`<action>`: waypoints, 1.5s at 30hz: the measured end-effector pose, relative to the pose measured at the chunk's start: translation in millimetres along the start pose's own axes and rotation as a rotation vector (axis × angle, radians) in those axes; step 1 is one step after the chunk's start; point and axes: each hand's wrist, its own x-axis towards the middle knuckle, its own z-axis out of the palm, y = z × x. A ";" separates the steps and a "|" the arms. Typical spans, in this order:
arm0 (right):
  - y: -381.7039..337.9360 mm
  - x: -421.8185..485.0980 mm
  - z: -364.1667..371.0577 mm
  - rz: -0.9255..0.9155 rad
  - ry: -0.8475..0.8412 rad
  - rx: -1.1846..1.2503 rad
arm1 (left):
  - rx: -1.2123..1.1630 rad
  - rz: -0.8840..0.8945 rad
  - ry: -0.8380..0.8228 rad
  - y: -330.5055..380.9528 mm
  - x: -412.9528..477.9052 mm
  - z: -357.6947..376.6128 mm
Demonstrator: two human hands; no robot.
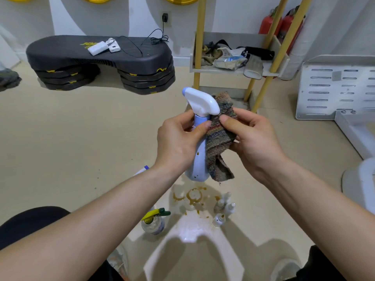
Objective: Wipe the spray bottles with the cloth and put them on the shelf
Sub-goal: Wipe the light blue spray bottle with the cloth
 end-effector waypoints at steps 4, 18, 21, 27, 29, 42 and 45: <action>2.9 0.6 1.9 0.002 0.089 0.038 | 0.157 0.088 -0.059 -4.3 -1.7 5.6; 3.4 -16.5 16.8 0.082 0.044 0.210 | 0.138 0.165 0.243 -7.3 -7.9 16.6; 1.4 -16.7 16.8 0.134 0.068 0.300 | 0.151 0.180 0.237 -3.2 -10.1 19.7; -26.7 -12.1 8.9 0.154 0.037 0.532 | 0.137 0.149 0.170 4.8 -4.8 17.2; -31.9 -10.2 5.8 0.069 0.054 0.488 | 0.149 0.122 0.167 3.2 -1.6 16.7; 10.6 3.1 0.3 -0.932 -0.076 -1.048 | -0.017 -0.032 -0.148 4.7 -2.4 10.6; 11.1 6.5 -3.0 -0.930 -0.101 -1.054 | -0.038 -0.041 -0.149 1.7 -2.9 6.2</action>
